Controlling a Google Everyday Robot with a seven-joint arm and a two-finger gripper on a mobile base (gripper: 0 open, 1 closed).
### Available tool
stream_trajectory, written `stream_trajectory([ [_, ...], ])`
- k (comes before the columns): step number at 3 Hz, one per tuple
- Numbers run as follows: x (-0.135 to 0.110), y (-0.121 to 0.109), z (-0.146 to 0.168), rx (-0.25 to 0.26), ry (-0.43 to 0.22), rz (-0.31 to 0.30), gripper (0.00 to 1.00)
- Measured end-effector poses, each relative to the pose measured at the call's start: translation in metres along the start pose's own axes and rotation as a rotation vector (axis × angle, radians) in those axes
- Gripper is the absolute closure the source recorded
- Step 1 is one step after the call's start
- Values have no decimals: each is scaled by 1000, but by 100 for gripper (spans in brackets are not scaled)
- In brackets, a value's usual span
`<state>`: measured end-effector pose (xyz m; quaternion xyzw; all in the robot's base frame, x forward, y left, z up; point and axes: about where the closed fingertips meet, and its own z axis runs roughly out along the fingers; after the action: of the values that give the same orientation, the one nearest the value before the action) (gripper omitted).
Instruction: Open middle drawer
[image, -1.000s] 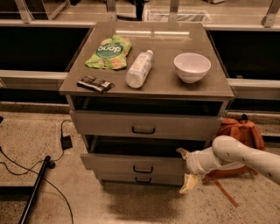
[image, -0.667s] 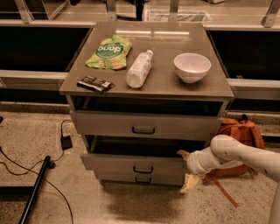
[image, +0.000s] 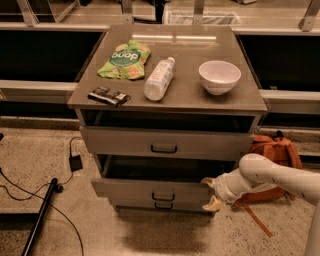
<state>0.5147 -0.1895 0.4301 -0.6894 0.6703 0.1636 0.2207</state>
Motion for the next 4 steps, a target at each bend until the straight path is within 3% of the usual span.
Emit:
stream_trajectory([
  [1,-2,8,-5,-10,-1,-14,47],
  [2,1,39,-19,-36,4,-32,46],
  [4,-1,118,-66,-108,5,-76,25],
])
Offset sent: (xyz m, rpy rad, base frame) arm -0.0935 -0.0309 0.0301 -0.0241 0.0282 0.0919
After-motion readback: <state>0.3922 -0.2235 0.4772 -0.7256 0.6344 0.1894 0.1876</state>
